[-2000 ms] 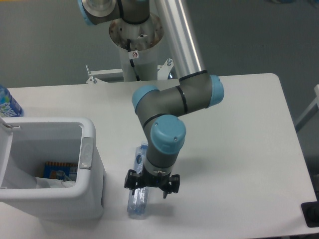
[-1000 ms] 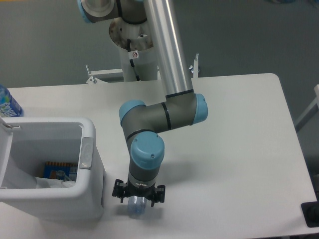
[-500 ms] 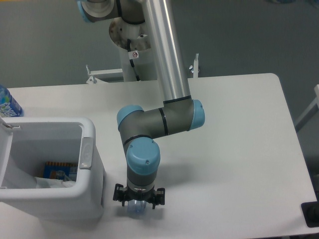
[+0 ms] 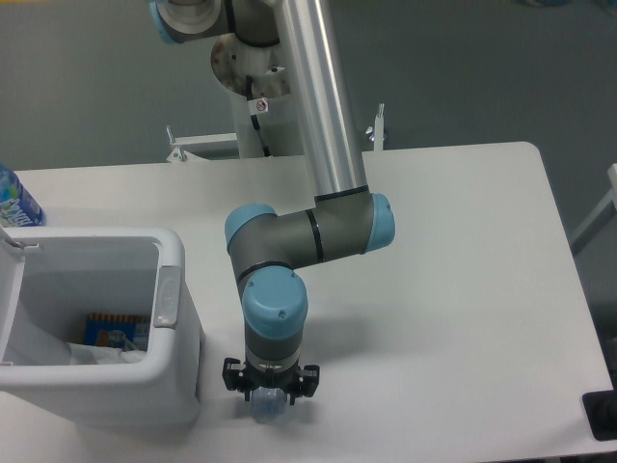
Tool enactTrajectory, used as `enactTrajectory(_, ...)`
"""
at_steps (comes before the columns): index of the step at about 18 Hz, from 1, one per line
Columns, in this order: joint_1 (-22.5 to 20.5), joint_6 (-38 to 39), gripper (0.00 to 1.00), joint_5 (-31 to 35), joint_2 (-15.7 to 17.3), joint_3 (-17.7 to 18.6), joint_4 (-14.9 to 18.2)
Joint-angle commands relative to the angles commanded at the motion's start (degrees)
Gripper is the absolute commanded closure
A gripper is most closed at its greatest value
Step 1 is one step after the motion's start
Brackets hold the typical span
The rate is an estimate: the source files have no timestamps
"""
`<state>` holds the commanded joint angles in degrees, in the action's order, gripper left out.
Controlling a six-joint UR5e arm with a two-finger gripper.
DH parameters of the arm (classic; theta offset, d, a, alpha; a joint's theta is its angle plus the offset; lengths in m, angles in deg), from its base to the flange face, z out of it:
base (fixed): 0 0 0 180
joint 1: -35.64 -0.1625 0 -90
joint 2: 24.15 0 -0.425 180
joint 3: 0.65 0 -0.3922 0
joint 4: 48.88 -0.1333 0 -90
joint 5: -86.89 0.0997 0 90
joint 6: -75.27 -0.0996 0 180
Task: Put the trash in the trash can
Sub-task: 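Close the gripper on the bottle's cap end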
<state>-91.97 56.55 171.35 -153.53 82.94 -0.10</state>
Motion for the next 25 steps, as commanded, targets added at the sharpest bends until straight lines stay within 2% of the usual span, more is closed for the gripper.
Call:
enactTrajectory(8,0.0,-0.35,0.34,0.18,0.44,0.09,0.09)
enactTrajectory(11,0.0,-0.79,0.38,0.18,0.62,-0.26,0.09)
enactTrajectory(25,-0.35,-0.97,0.41,0.18,1.06,-1.23,-0.09)
